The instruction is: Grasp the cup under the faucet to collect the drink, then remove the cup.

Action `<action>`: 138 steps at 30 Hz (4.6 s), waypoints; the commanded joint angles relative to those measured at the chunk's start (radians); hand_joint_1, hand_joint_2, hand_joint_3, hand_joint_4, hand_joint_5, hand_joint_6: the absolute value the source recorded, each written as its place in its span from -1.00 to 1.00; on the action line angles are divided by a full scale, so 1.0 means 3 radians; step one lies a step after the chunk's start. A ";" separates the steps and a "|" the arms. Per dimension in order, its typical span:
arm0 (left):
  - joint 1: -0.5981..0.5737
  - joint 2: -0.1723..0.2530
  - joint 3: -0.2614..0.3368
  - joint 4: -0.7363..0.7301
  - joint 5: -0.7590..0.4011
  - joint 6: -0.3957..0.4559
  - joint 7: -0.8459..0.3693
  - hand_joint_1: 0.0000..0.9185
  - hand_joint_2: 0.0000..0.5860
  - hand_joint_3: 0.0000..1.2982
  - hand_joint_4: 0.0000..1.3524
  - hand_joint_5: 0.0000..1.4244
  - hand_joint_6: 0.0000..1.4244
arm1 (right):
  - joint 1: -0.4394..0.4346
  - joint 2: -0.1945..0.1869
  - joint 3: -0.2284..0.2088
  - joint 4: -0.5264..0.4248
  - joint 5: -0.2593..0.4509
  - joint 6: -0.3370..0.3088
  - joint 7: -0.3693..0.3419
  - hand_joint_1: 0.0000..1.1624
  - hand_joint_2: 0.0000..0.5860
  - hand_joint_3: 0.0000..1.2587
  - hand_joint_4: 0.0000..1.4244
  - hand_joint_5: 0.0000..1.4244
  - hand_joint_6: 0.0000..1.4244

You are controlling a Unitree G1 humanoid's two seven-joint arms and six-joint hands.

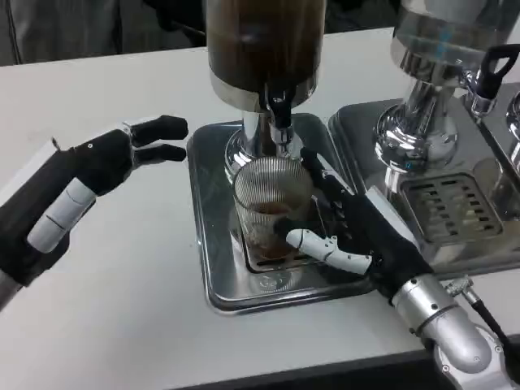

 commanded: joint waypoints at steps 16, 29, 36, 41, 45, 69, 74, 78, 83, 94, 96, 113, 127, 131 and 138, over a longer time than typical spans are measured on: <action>0.0177 0.0119 0.0032 0.0141 0.0166 -0.0023 0.0084 -1.00 -0.52 -0.50 -0.64 -0.60 -0.74 | -0.0202 0.0149 0.0134 0.0415 -0.0180 -0.0223 -0.0159 0.06 -0.31 -1.00 -1.00 -1.00 -0.93; 0.0238 0.0158 0.0020 0.0194 0.0201 -0.0013 0.0128 -1.00 -0.51 -0.47 -0.61 -0.58 -0.74 | -0.0268 0.0199 0.0230 0.0613 -0.0332 -0.0270 -0.0376 0.26 -0.33 -1.00 -1.00 -0.86 -0.64; 0.0253 0.0168 0.0029 0.0246 0.0237 -0.0018 0.0135 -1.00 -0.52 -0.44 -0.59 -0.56 -0.73 | -0.0286 0.0249 0.0261 0.0677 -0.0351 -0.0287 -0.0456 0.31 -0.35 -1.00 -0.94 -0.66 -0.43; 0.0258 0.0186 0.0032 0.0275 0.0250 -0.0024 0.0137 -1.00 -0.56 -0.44 -0.59 -0.55 -0.72 | -0.0309 0.0313 0.0274 0.0781 -0.0399 -0.0285 -0.0606 0.37 -0.35 -0.88 -0.65 -0.40 -0.03; 0.0265 0.0200 0.0027 0.0300 0.0259 -0.0024 0.0132 -1.00 -0.54 -0.43 -0.57 -0.55 -0.72 | -0.0296 0.0376 0.0297 0.0848 -0.0472 -0.0338 -0.0841 0.46 -0.37 -0.64 -0.38 -0.11 0.41; 0.0264 0.0186 -0.0027 0.0325 0.0268 -0.0030 0.0117 -1.00 -0.48 -0.40 -0.55 -0.55 -0.71 | -0.0004 0.0441 0.0298 0.0705 -0.0913 -0.0619 -0.2217 0.70 -0.55 0.02 0.26 0.58 1.00; 0.0246 0.0180 -0.0047 0.0326 0.0264 -0.0037 0.0104 -1.00 -0.47 -0.39 -0.55 -0.55 -0.71 | 0.0051 0.0426 0.0284 0.0595 -0.0950 -0.0675 -0.2352 0.73 -0.66 0.09 0.28 0.60 1.00; 0.0224 0.0175 -0.0068 0.0341 0.0271 -0.0039 0.0097 -1.00 -0.47 -0.39 -0.55 -0.55 -0.71 | 0.0095 0.0413 0.0263 0.0500 -0.0954 -0.0717 -0.2431 0.80 -0.75 0.16 0.34 0.63 1.00; 0.0180 0.0161 -0.0087 0.0379 0.0274 -0.0049 0.0092 -1.00 -0.47 -0.39 -0.55 -0.55 -0.71 | 0.0165 0.0406 0.0222 0.0372 -0.0977 -0.0753 -0.2530 0.85 -0.78 0.23 0.37 0.66 1.00; 0.0129 0.0153 -0.0153 0.0404 0.0280 -0.0107 0.0104 -1.00 -0.47 -0.40 -0.55 -0.55 -0.71 | 0.0397 0.0370 0.0114 -0.0063 -0.0983 -0.0760 -0.2582 0.90 -0.77 0.33 0.43 0.68 1.00; 0.0118 0.0147 -0.0169 0.0403 0.0288 -0.0128 0.0109 -1.00 -0.47 -0.40 -0.55 -0.55 -0.71 | 0.0467 0.0360 0.0088 -0.0218 -0.0984 -0.0734 -0.2565 0.92 -0.76 0.33 0.44 0.68 1.00; 0.0064 0.0220 -0.0250 0.0205 0.0548 -0.0610 0.0222 -1.00 -0.53 -0.44 -0.62 -0.60 -0.73 | 0.1071 0.0226 -0.0053 -0.1243 -0.0986 -0.0400 -0.2236 1.00 -0.66 0.40 0.46 0.68 1.00; 0.0257 0.0379 -0.0236 -0.0038 0.0779 -0.1122 0.0407 -1.00 -0.63 -0.63 -0.88 -0.85 -0.86 | 0.1311 0.0090 -0.0139 -0.1745 -0.0992 -0.0247 -0.2025 1.00 -0.63 0.41 0.46 0.68 1.00; 0.0337 0.0496 -0.0211 -0.0124 0.0927 -0.1369 0.0501 -1.00 -0.64 -0.70 -0.95 -0.92 -0.92 | 0.1376 0.0064 -0.0176 -0.1919 -0.0956 -0.0208 -0.1915 1.00 -0.63 0.42 0.46 0.68 1.00; 0.0452 0.0734 -0.0219 -0.0223 0.0872 -0.1564 0.0521 -1.00 -0.68 -0.71 -0.96 -0.94 -0.93 | 0.1542 0.0051 -0.0222 -0.2237 -0.0846 -0.0143 -0.1727 1.00 -0.63 0.42 0.48 0.68 1.00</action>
